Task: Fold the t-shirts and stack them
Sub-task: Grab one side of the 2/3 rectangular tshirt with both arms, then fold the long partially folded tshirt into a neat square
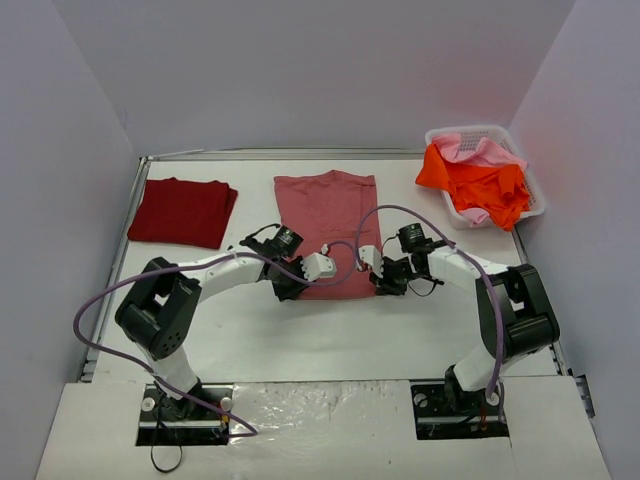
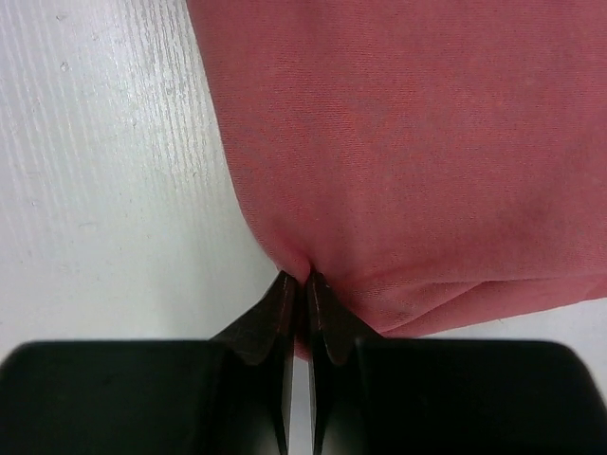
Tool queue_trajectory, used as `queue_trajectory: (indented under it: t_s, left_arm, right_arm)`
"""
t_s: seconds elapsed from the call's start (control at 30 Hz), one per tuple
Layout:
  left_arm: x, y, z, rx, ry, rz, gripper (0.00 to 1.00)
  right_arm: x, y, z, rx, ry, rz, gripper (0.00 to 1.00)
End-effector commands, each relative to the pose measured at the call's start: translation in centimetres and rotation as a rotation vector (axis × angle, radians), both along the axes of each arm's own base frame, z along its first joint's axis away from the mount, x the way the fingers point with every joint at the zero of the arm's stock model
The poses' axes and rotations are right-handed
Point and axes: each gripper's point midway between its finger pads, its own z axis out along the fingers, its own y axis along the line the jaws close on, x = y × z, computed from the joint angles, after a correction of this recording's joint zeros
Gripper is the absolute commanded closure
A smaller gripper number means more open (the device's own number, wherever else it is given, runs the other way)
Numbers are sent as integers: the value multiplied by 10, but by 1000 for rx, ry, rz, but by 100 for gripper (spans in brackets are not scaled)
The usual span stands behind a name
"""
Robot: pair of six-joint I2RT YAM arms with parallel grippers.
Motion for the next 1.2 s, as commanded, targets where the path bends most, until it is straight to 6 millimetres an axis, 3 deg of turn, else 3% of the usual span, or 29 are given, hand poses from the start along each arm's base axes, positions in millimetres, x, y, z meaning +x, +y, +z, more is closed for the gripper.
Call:
queue_trajectory:
  t_s: [0.0,0.13,0.27,0.4,0.43,0.47,0.73,1.0,1.17]
  left_arm:
    - [3,-2,11,-16,10,0,98]
    - [4,1,17,-18,1,3,98]
    - [2,5,37,-30,-19,-44,98]
    - [-19,12,56,-31,29,-126,98]
    - [-23,7,69,-63,25,-181,98]
    - [-37,18,70,-25,77,-197,98]
    - [-100,39,117,-87,161,-386,98]
    - [-124,53,156,-115,117,-464,98]
    - [-130,55,158,-121,113,-470,98]
  right_arm:
    - [-8,-8,-5,-61,62,-42,100]
    - [-6,-9,3,-68,59,-77,100]
    - [-3,-3,30,-43,65,-101,100]
    - [-12,0,59,-17,85,-124,100]
    - [-11,1,72,1,64,-127,100]
    - [-16,1,75,3,72,-124,100]
    - [-68,5,125,43,154,-27,100]
    - [-95,13,167,100,199,103,100]
    - [-94,13,168,93,199,125,100]
